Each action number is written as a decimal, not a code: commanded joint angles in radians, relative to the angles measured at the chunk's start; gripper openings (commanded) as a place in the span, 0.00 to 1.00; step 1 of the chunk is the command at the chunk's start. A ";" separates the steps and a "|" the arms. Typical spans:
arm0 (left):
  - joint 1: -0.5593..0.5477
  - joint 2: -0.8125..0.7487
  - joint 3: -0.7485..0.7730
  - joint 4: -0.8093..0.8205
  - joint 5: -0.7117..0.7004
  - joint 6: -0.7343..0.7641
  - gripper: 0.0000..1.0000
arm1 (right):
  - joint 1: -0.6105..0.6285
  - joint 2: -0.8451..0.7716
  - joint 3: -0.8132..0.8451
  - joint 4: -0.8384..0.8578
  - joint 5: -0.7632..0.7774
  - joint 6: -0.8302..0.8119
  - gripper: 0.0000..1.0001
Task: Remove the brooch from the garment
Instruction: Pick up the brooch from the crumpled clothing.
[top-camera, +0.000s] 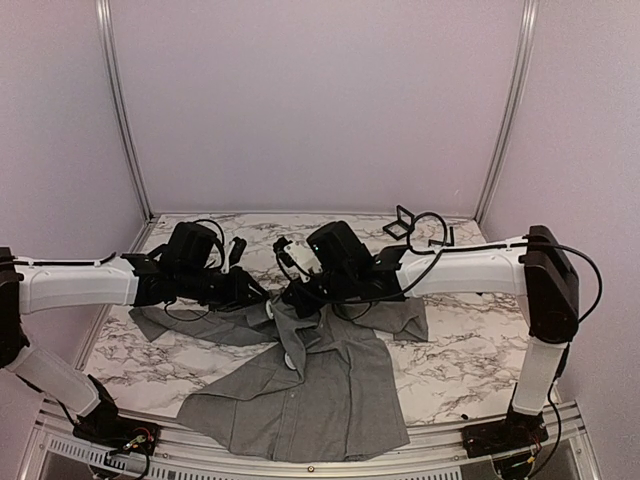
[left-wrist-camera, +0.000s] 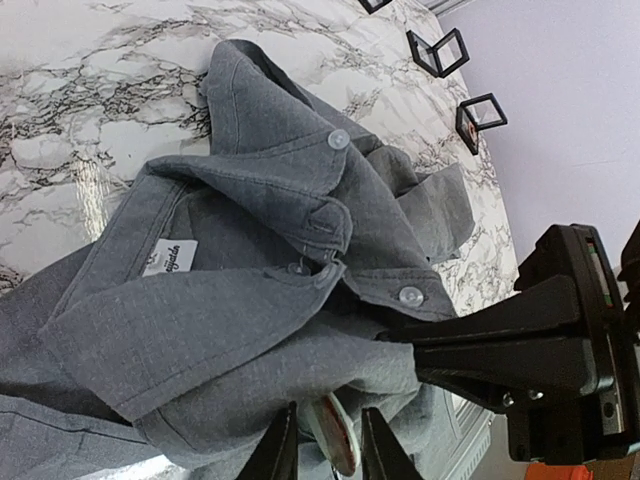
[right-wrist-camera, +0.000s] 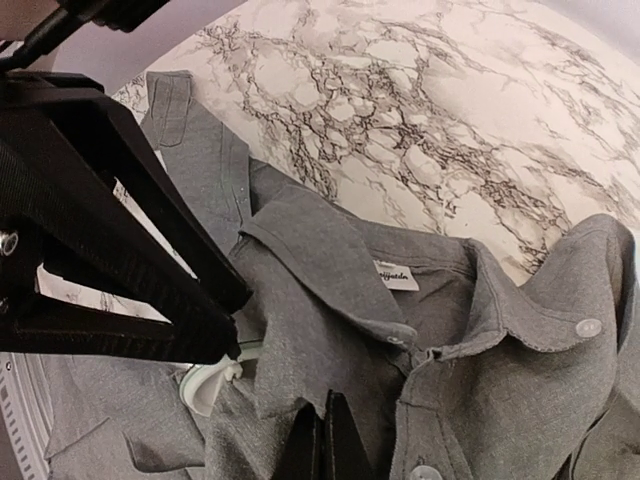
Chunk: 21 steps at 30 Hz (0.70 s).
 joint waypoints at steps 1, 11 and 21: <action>0.002 -0.043 0.017 -0.113 0.033 0.047 0.24 | 0.005 -0.001 0.057 -0.005 0.020 -0.011 0.00; -0.017 -0.072 -0.006 -0.108 0.007 0.025 0.29 | 0.005 0.021 0.088 -0.018 0.012 -0.013 0.00; -0.050 -0.028 0.021 -0.117 -0.038 0.020 0.19 | 0.005 0.024 0.095 -0.024 0.013 -0.012 0.00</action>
